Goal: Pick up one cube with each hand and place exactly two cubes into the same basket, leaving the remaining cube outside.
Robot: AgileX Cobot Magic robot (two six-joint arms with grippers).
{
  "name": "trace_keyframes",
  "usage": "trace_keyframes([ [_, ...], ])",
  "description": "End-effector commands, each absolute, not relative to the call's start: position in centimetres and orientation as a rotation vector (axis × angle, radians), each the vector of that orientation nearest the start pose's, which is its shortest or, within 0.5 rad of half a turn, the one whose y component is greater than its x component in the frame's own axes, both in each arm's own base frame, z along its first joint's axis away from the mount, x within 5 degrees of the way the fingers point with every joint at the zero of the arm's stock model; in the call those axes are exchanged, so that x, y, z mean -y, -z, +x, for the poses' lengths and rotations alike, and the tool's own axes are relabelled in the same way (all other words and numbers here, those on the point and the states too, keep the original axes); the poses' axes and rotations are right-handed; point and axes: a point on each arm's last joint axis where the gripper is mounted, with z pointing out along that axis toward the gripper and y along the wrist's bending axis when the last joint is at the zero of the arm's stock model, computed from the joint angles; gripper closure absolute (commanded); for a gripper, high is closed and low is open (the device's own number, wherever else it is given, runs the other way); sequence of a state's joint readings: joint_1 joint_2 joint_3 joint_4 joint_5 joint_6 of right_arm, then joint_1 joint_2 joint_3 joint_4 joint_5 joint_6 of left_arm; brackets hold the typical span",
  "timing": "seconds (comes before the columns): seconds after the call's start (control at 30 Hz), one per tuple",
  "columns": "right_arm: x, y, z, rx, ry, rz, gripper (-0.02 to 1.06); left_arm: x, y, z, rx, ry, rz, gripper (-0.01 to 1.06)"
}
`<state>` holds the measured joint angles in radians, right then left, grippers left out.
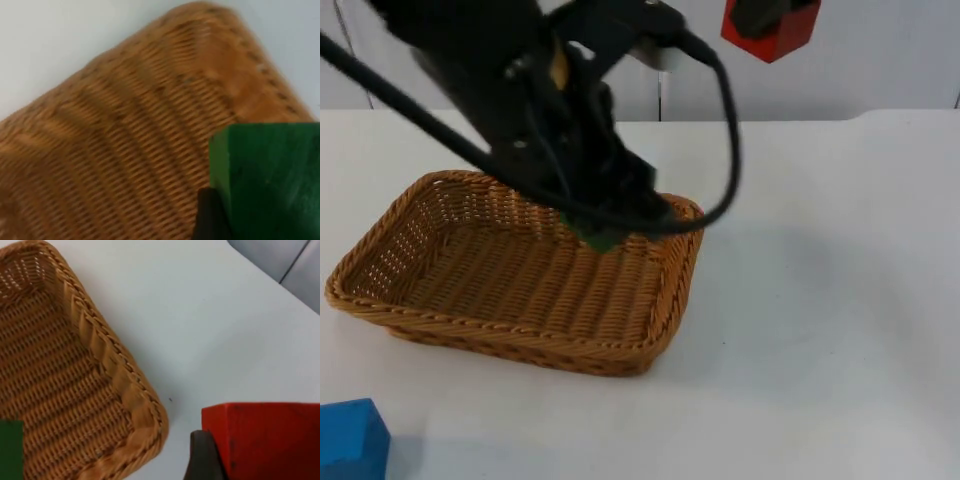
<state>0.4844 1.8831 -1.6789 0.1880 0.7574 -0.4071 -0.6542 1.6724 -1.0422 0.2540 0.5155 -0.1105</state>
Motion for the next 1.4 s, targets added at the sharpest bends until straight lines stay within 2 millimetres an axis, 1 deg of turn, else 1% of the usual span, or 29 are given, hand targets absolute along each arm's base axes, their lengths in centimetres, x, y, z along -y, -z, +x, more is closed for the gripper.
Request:
trace_keyframes([
  [0.0,-21.6,-30.7,37.6,-2.242,-0.286,-0.945,1.05,18.4,-21.6,27.5,-2.419,0.050,0.869,1.05],
  [0.07,-21.8,-30.2,37.7,-2.254,-0.292,-0.952,1.05,16.3,-21.4,27.7,-2.422,0.048,0.787,1.05],
  [0.13,-22.6,-29.4,37.6,-2.264,-0.303,-0.973,1.05,14.2,-21.5,27.9,-2.445,0.033,0.699,1.05],
  [0.17,-23.2,-29.1,37.4,-2.264,-0.307,-0.996,1.05,12.6,-21.4,28.2,-2.467,0.012,0.639,1.05],
  [0.2,-23.2,-29.1,37.4,-2.264,-0.307,-0.996,1.05,12.6,-21.4,28.2,-2.467,0.012,0.639,1.05],
  [0.23,-23.7,-28.4,37.3,-2.269,-0.307,-1.021,1.05,12.2,-21.4,28.2,-2.470,0.008,0.626,1.05],
  [0.27,-24.8,-27.9,36.9,-2.259,-0.310,-1.068,1.05,10.8,-21.3,28.6,-2.486,-0.005,0.562,1.05],
  [0.33,-26.3,-27.1,36.4,-2.244,-0.320,-1.109,1.05,9.2,-21.2,29.2,-2.505,-0.008,0.485,1.05],
  [0.37,-26.3,-27.1,36.4,-2.244,-0.320,-1.109,1.05,9.2,-21.2,29.2,-2.505,-0.008,0.485,1.05],
  [0.47,-28.4,-26.2,35.5,-2.214,-0.338,-1.159,1.05,7.7,-21.3,29.7,-2.509,0.002,0.429,1.05],
  [0.53,-29.8,-25.4,34.9,-2.197,-0.345,-1.190,1.05,7.0,-21.3,29.9,-2.511,0.028,0.388,1.05],
  [0.57,-29.8,-25.4,34.9,-2.197,-0.345,-1.190,1.05,7.0,-21.3,29.9,-2.511,0.028,0.388,1.05],
  [0.73,-31.9,-23.5,34.4,-2.165,-0.354,-1.220,1.05,6.5,-21.4,30.2,-2.492,0.123,0.364,1.05],
  [0.77,-31.9,-23.5,34.4,-2.165,-0.354,-1.220,1.05,6.5,-21.4,30.2,-2.492,0.123,0.364,1.05],
  [0.87,-32.5,-22.5,34.6,-2.167,-0.374,-1.199,1.05,6.7,-21.5,30.2,-2.479,0.175,0.395,1.05],
  [0.97,-32.7,-22.0,34.9,-2.161,-0.371,-1.189,1.05,6.9,-21.4,30.4,-2.464,0.192,0.407,1.05],
  [1.07,-32.9,-21.6,35.0,-2.152,-0.377,-1.175,1.05,6.9,-20.4,30.9,-2.473,0.193,0.396,1.05],
  [1.1,-32.9,-21.6,35.0,-2.152,-0.377,-1.175,1.05,6.9,-20.4,30.9,-2.473,0.193,0.396,1.05],
  [1.27,-33.1,-20.8,35.3,-2.158,-0.378,-1.169,1.05,6.9,-18.0,31.9,-2.499,0.166,0.384,1.05],
  [1.3,-33.1,-20.8,35.3,-2.158,-0.378,-1.169,1.05,6.9,-18.0,31.9,-2.499,0.166,0.384,1.05],
  [1.37,-33.2,-20.1,35.3,-2.172,-0.375,-1.175,1.05,6.9,-17.5,32.2,-2.499,0.157,0.378,1.05],
])
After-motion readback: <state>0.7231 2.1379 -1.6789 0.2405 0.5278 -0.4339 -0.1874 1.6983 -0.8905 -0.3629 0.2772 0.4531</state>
